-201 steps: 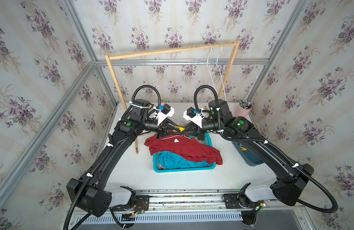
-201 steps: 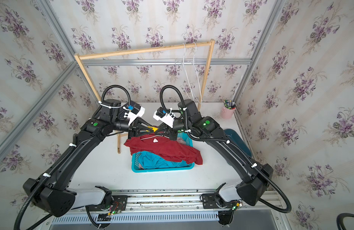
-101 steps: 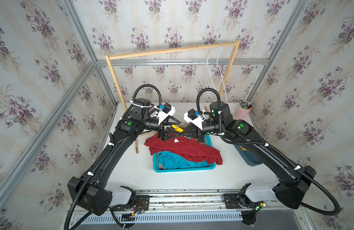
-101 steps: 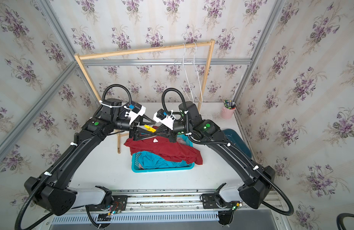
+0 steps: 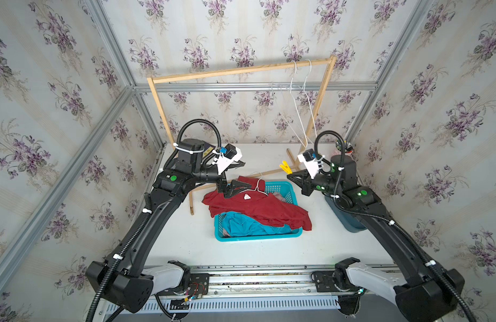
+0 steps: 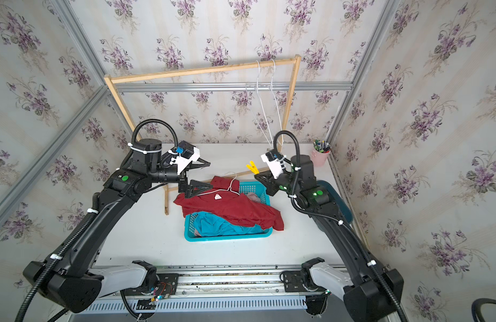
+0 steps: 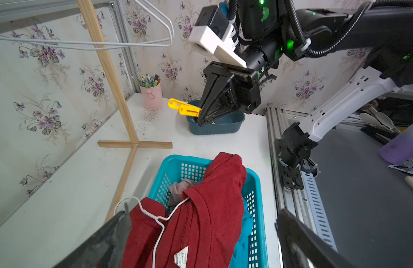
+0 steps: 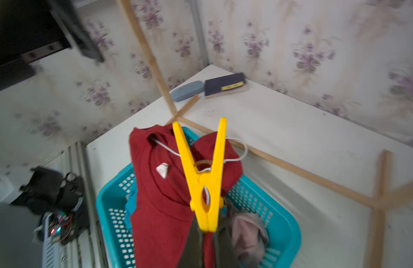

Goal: Remove the clothespins securing t-shirts to the hanger
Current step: Place the clothespin in the storage box.

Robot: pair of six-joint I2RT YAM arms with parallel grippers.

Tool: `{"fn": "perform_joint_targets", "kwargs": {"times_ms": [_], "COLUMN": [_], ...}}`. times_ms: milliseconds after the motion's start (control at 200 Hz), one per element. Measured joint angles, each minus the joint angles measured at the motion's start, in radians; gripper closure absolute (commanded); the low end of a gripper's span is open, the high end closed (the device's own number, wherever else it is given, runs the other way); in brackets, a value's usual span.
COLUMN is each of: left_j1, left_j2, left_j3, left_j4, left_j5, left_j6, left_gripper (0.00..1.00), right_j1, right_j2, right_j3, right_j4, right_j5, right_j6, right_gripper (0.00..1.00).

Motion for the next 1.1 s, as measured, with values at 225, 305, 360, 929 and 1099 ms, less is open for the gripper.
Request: {"fn": "perform_joint_targets", "kwargs": {"times_ms": [225, 305, 360, 929, 1099], "left_j1": [0.002, 0.003, 0.004, 0.005, 0.0], "left_j2": [-0.019, -0.022, -0.028, -0.057, 0.009], "left_j3": [-0.02, -0.027, -0.036, -0.122, -0.09], "left_j4": [0.001, 0.002, 0.003, 0.007, 0.009], "left_j5": [-0.037, -0.04, -0.041, -0.118, -0.244], "left_j6": [0.019, 0.022, 0.024, -0.023, -0.137], "left_gripper": [0.01, 0.01, 0.01, 0.01, 0.18], "right_j1": [-0.426, -0.576, -0.617, -0.742, -0.657], "right_j2": [-0.157, -0.123, -0.076, 0.074, 0.018], "right_j3": [-0.262, -0.305, -0.316, -0.331, -0.304], "right_j4": [0.004, 0.006, 0.005, 0.037, 0.022], "right_j5": [0.179, 0.179, 0.172, 0.107, 0.093], "right_j6": [0.226, 0.293, 0.326, 0.459, 0.458], "right_gripper": [1.0, 1.0, 0.98, 0.39, 0.4]}}
